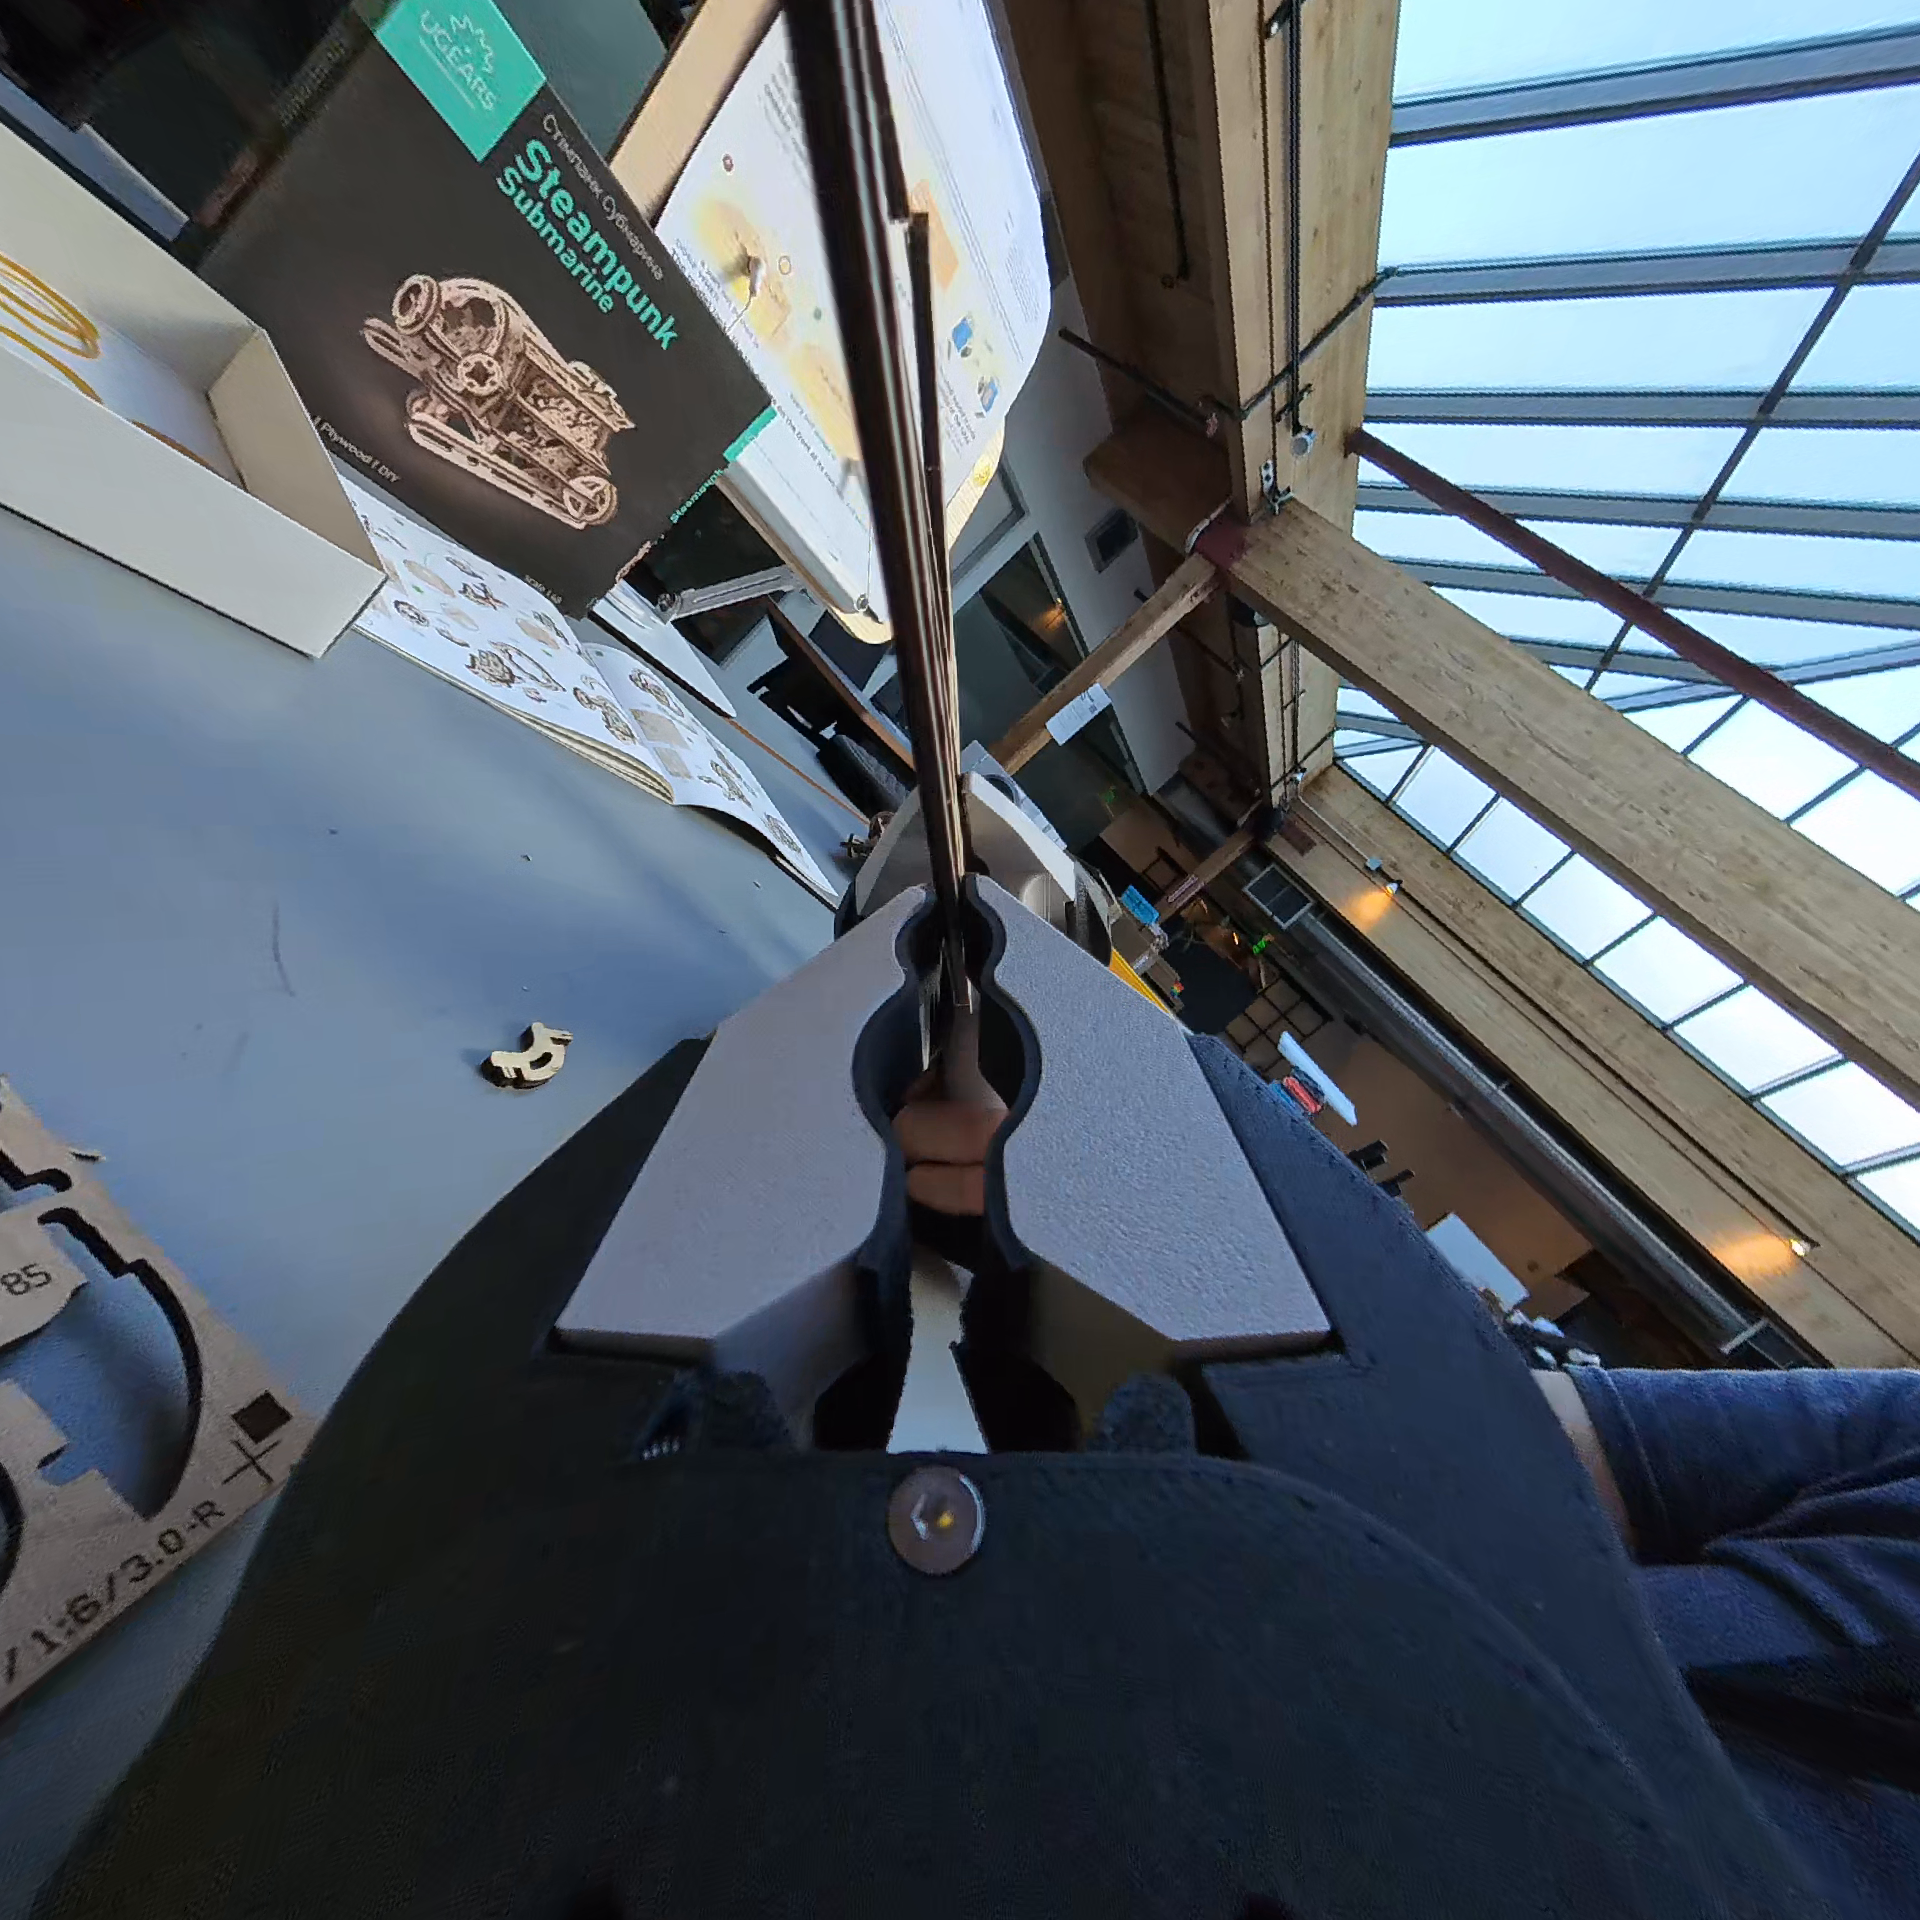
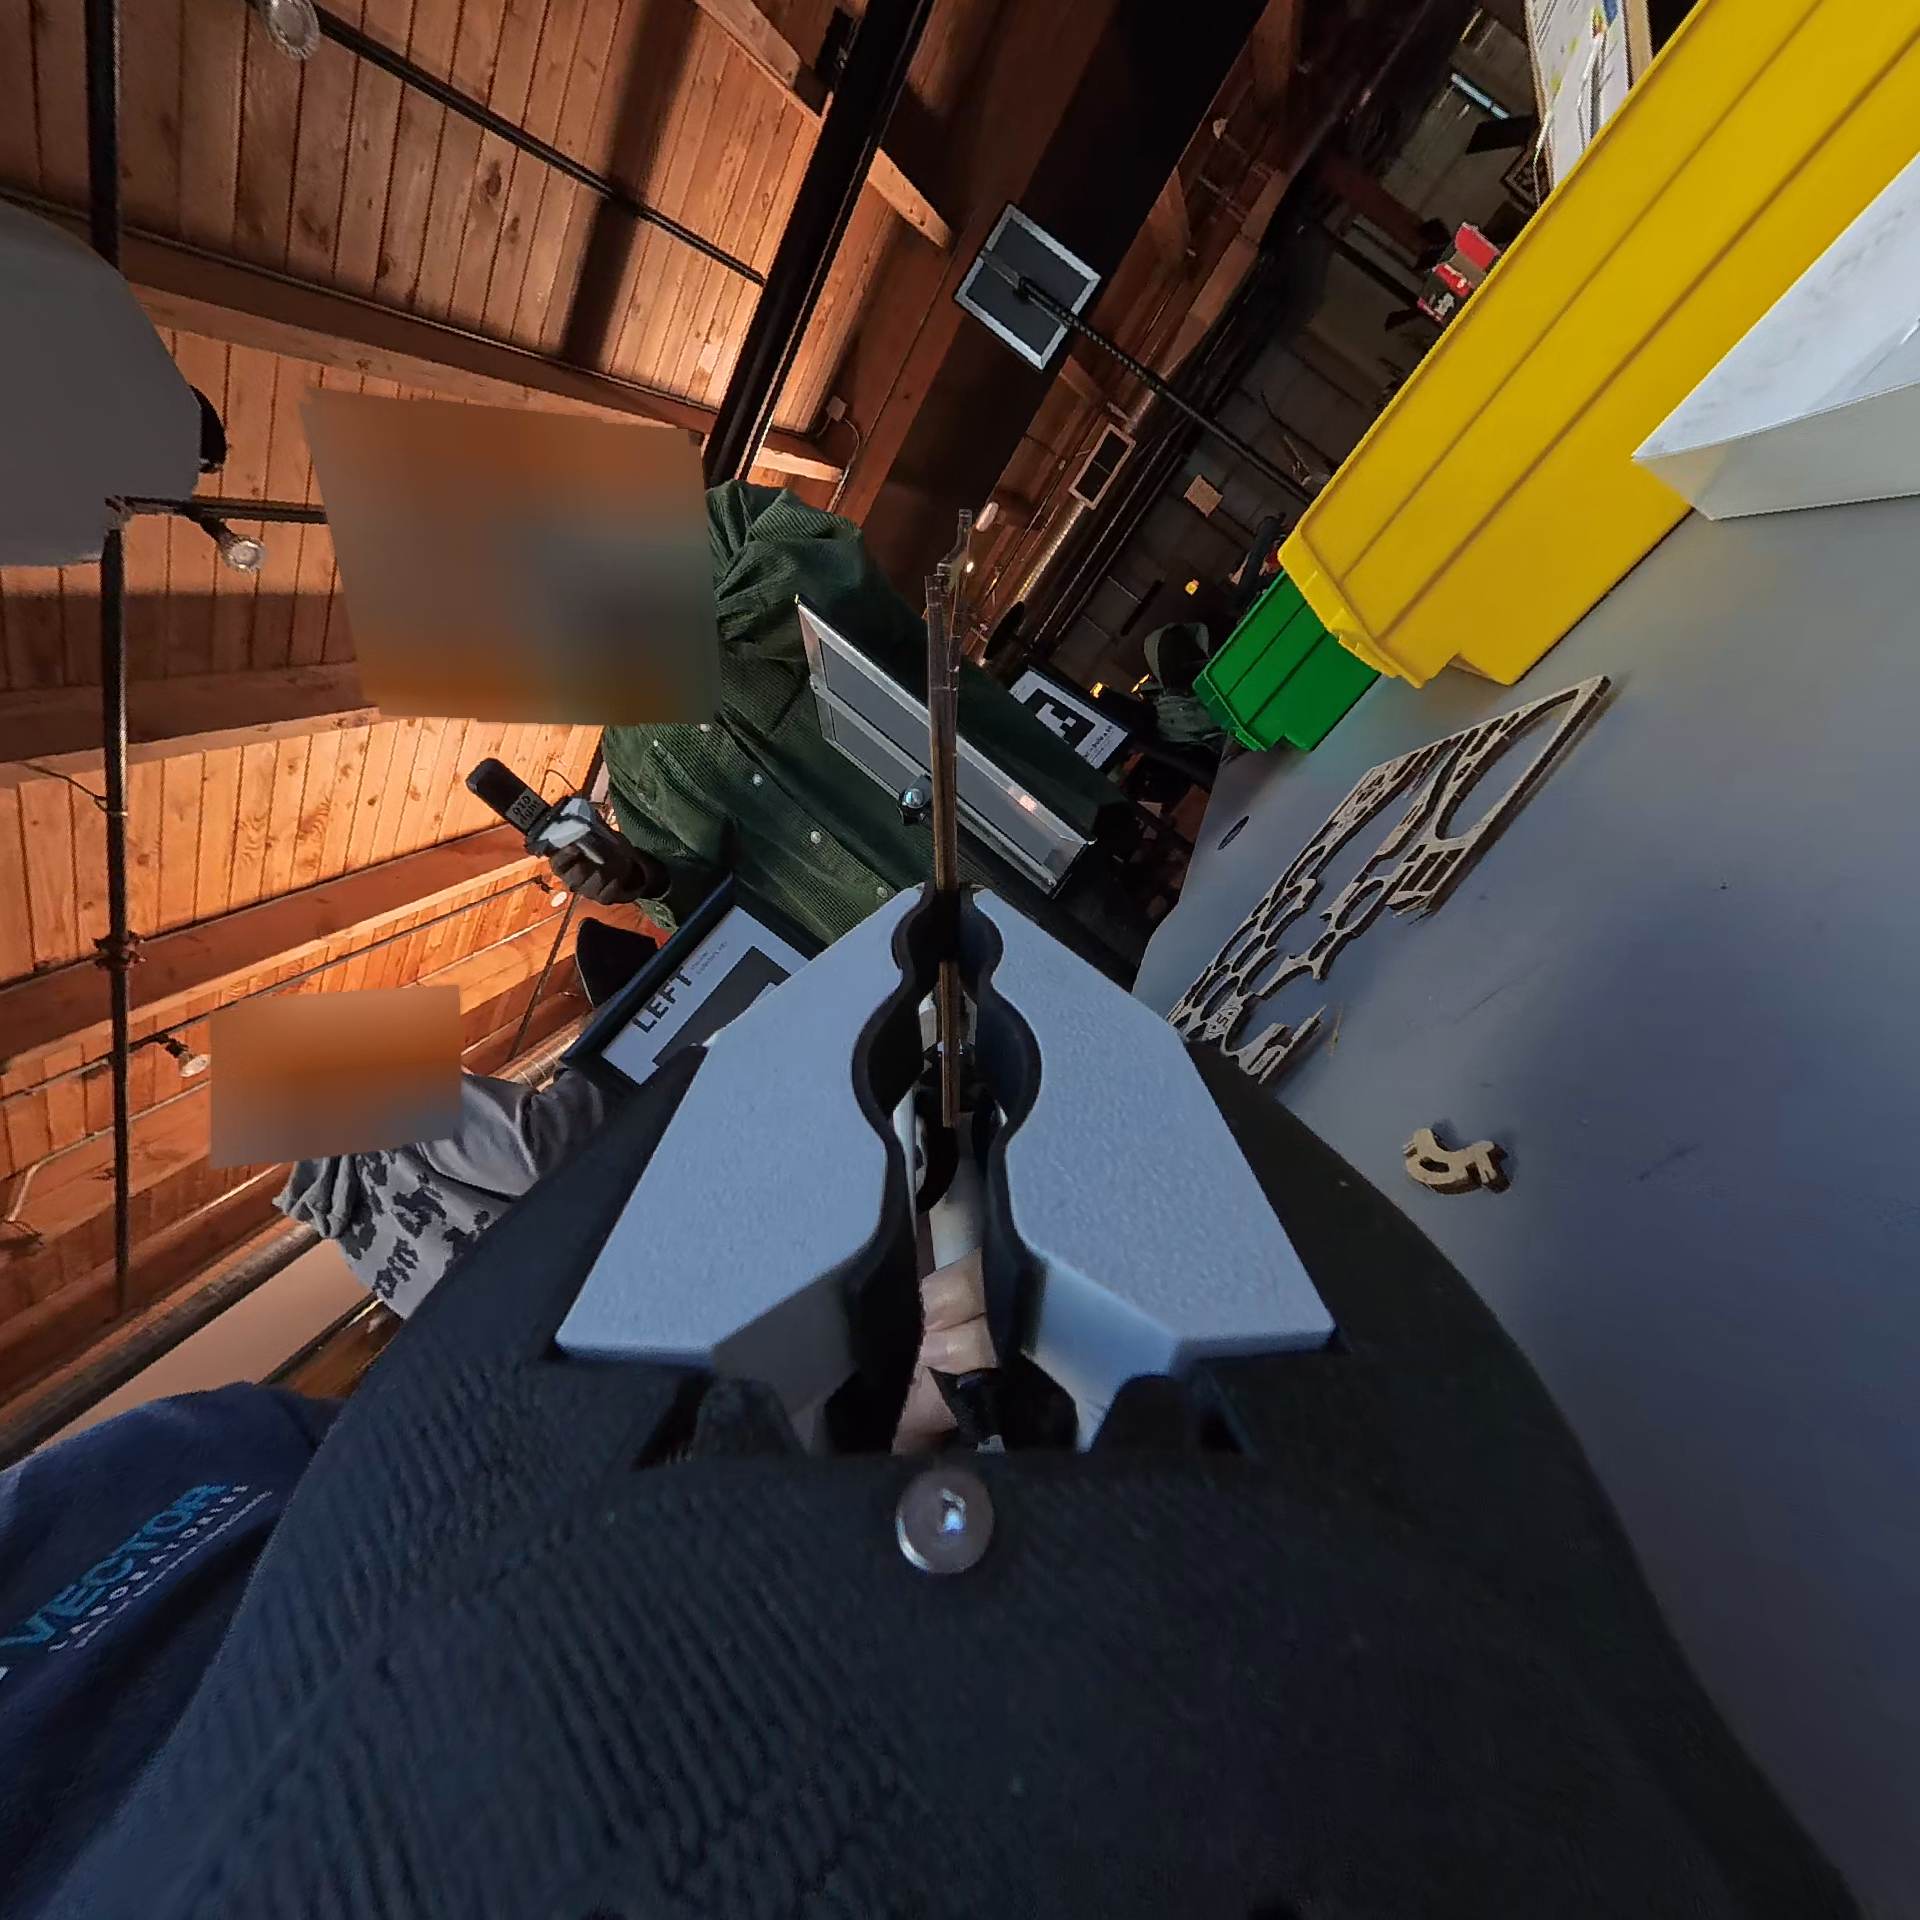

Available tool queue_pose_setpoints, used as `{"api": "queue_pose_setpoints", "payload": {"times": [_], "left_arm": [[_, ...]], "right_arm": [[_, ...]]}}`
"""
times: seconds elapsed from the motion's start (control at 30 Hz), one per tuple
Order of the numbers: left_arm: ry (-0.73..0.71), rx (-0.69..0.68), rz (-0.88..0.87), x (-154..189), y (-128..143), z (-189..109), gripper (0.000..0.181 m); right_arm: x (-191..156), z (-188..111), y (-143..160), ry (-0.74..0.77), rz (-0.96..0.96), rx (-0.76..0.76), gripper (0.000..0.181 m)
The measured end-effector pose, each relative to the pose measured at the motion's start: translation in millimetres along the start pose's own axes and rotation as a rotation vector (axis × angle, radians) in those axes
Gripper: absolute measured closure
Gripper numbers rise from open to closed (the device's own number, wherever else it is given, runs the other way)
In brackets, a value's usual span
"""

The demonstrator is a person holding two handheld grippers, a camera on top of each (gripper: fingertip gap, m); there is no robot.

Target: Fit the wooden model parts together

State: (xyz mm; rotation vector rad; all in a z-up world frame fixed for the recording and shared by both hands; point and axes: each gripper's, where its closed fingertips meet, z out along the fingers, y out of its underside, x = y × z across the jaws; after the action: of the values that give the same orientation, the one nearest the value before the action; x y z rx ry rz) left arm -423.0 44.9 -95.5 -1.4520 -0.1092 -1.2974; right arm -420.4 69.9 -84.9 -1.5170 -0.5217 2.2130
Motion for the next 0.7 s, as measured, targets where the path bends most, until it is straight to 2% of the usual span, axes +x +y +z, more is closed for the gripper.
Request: {"api": "queue_pose_setpoints", "payload": {"times": [0.6,0.7], "left_arm": [[-0.012,-0.034,0.033,0.6,5.4,1.4,0.181],[-0.033,-0.023,0.061,-0.6,3.3,-0.1,0.181]], "right_arm": [[-1.0,0.5,6.2,-0.012,-0.007,-0.060,0.181],[0.7,1.0,6.7,0.011,-0.034,-0.072,0.167]]}}
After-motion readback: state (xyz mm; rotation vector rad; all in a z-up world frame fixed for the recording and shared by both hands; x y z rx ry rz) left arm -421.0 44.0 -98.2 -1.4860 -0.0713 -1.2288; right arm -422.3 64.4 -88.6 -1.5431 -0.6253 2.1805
